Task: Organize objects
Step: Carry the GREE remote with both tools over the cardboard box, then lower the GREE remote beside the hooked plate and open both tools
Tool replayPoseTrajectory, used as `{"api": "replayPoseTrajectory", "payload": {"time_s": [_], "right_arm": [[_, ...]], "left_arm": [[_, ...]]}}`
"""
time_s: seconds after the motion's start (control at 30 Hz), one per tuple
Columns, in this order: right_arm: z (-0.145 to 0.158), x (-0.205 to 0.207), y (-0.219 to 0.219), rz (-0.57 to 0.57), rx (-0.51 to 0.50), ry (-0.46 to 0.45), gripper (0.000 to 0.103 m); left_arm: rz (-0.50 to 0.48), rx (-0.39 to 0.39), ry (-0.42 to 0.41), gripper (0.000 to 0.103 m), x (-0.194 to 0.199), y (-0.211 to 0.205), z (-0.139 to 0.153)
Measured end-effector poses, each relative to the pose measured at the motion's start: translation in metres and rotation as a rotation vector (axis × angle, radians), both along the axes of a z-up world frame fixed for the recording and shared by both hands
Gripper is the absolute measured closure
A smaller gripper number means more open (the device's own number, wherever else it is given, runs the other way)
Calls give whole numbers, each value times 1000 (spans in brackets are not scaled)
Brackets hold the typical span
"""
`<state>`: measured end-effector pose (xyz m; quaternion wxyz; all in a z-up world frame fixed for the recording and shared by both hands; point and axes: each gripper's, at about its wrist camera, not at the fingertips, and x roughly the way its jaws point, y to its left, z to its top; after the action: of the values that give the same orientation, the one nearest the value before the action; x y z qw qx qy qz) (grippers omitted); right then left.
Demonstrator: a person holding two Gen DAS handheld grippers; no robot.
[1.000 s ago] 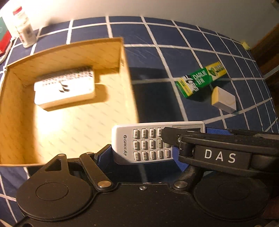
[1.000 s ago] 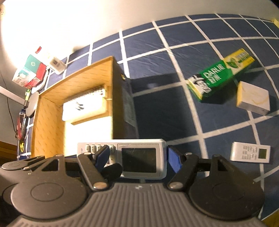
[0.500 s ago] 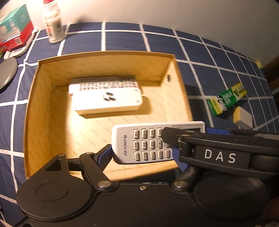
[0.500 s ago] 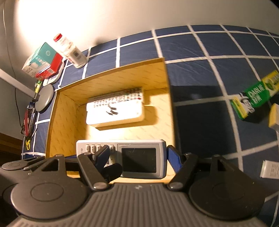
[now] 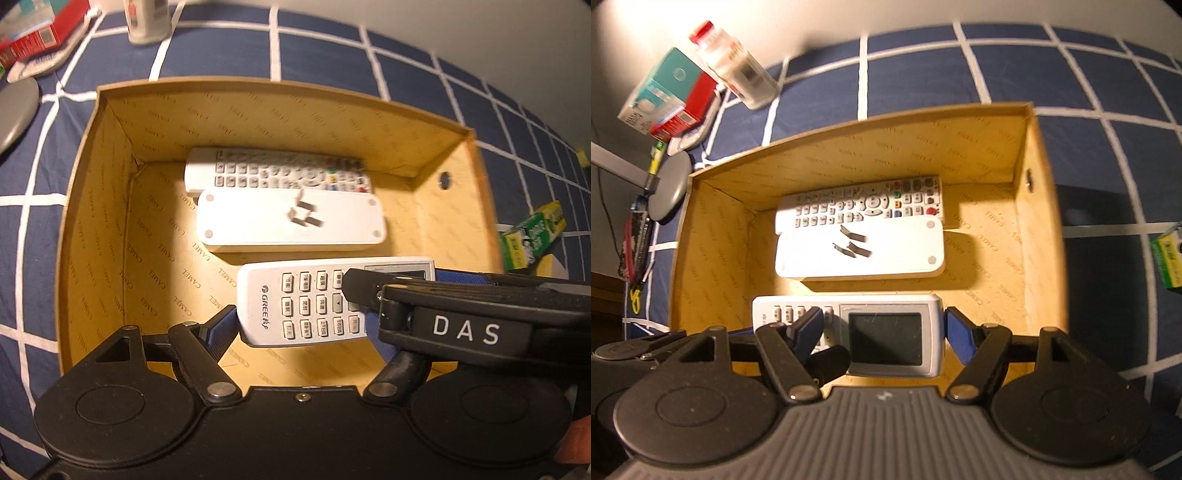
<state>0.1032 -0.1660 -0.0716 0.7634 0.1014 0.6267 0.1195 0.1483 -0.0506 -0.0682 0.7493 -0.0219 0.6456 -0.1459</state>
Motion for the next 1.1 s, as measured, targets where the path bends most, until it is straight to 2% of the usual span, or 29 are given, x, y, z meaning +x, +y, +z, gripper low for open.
{"api": "replayPoseTrajectory", "payload": {"time_s": [0.27, 0.47, 0.8, 1.1], "right_arm": [[-43, 20, 9, 1, -10, 91, 32], [-60, 28, 12, 9, -19, 122, 32], [-69, 39, 14, 9, -19, 149, 32], [-66, 34, 13, 13, -18, 134, 32]], "left_arm": [[-2, 9, 87, 30, 20, 4, -41], [7, 6, 121, 30, 28, 8, -58], [9, -4, 150, 27, 37, 10, -65], [25, 2, 140, 23, 35, 14, -57]]}}
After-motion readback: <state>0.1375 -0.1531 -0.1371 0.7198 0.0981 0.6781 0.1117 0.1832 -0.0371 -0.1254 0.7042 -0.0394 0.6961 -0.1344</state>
